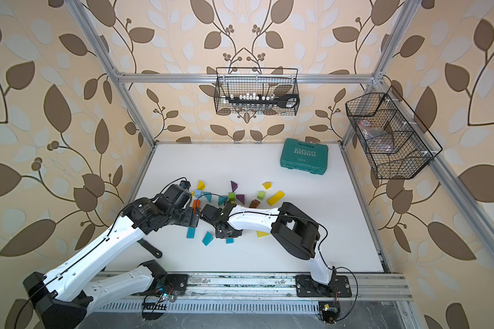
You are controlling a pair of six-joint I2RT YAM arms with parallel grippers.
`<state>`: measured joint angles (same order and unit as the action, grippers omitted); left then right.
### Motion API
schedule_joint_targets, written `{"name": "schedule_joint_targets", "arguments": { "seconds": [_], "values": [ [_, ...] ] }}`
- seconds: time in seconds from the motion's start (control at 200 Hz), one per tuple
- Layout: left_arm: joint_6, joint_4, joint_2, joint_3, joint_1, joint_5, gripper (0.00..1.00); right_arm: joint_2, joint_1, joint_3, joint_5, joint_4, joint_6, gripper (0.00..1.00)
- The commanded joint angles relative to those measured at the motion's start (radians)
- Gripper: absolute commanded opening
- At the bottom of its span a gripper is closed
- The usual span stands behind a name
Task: Assemble a small pinwheel with building blocks
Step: Place the building block at the center of the board.
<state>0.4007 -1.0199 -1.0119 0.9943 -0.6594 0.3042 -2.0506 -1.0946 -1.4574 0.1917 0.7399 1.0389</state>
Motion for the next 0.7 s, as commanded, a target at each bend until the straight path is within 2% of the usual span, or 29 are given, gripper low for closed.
{"name": "schedule_joint_targets", "arguments": {
  "seconds": [0.0, 0.065, 0.195, 0.435, 0.55, 0.62, 0.695],
  "values": [
    [-0.009, 0.017, 0.026, 0.004, 0.011, -0.024, 0.99, -0.022, -0.001, -0.02, 0.035, 0.035, 0.032, 0.37],
    [-0.011, 0.022, 0.03, -0.001, 0.011, -0.031, 0.99, -0.021, -0.001, -0.022, 0.017, 0.028, 0.034, 0.38],
    [-0.014, 0.028, 0.023, -0.004, 0.011, -0.039, 0.99, -0.017, 0.001, -0.03, 0.027, 0.046, 0.043, 0.48],
    [-0.007, 0.04, 0.004, -0.009, 0.011, -0.078, 0.99, 0.076, 0.006, -0.021, 0.013, 0.025, -0.005, 0.49],
    [0.127, 0.049, -0.028, -0.009, 0.011, -0.121, 0.99, 0.2, 0.048, 0.071, -0.03, -0.03, -0.076, 0.5],
    [0.215, 0.07, -0.059, -0.004, 0.001, -0.173, 0.99, 0.288, 0.105, 0.181, -0.098, -0.087, -0.108, 0.49],
    [0.282, 0.106, -0.117, 0.012, -0.034, -0.203, 0.98, 0.398, 0.159, 0.299, -0.108, -0.113, -0.135, 0.5]
  ]
}}
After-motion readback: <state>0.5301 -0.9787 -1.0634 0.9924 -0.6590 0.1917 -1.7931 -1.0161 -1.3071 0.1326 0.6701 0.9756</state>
